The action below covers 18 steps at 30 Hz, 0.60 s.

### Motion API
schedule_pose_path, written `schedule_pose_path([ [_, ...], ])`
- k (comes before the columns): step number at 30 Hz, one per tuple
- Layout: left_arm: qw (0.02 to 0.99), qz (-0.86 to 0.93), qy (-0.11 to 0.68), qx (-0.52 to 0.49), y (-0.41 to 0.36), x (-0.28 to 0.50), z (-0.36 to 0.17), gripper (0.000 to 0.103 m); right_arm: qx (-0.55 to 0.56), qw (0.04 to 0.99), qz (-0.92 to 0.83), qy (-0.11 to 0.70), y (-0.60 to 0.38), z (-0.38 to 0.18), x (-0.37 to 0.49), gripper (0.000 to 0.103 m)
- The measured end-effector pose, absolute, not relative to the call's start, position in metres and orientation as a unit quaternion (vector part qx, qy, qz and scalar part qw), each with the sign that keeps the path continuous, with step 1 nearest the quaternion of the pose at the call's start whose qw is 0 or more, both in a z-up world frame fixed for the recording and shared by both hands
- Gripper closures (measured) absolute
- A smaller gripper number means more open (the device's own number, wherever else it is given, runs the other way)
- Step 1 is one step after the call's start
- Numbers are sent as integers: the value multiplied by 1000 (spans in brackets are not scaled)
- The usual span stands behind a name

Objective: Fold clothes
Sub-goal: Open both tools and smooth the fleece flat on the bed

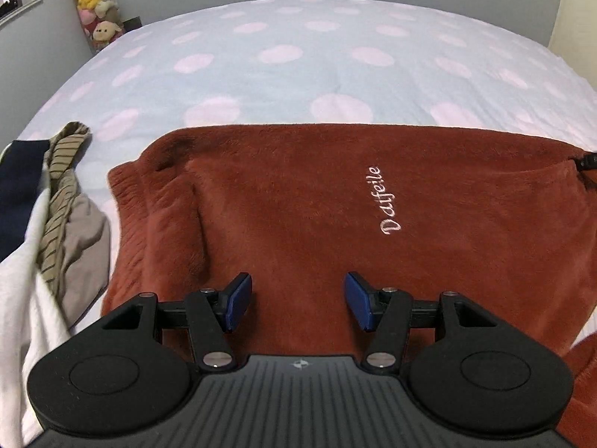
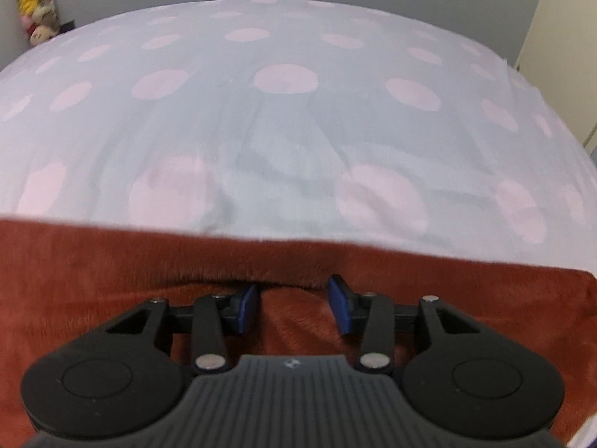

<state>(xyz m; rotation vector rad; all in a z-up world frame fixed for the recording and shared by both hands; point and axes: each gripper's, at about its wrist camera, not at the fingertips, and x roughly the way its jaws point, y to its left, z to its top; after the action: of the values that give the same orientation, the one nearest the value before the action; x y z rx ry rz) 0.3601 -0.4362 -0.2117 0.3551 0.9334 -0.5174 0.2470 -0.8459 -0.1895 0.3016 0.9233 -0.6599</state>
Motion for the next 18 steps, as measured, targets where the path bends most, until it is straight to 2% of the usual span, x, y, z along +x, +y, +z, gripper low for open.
schedule_pose_path([
  [9,848,-244,448,149,-419,371,-214,50,134,825,-320,445,-840,-178,251,56],
  [18,853,-240,443,138,-397,366,-195,50,93,823,-306,469,-802,-169,179,53],
])
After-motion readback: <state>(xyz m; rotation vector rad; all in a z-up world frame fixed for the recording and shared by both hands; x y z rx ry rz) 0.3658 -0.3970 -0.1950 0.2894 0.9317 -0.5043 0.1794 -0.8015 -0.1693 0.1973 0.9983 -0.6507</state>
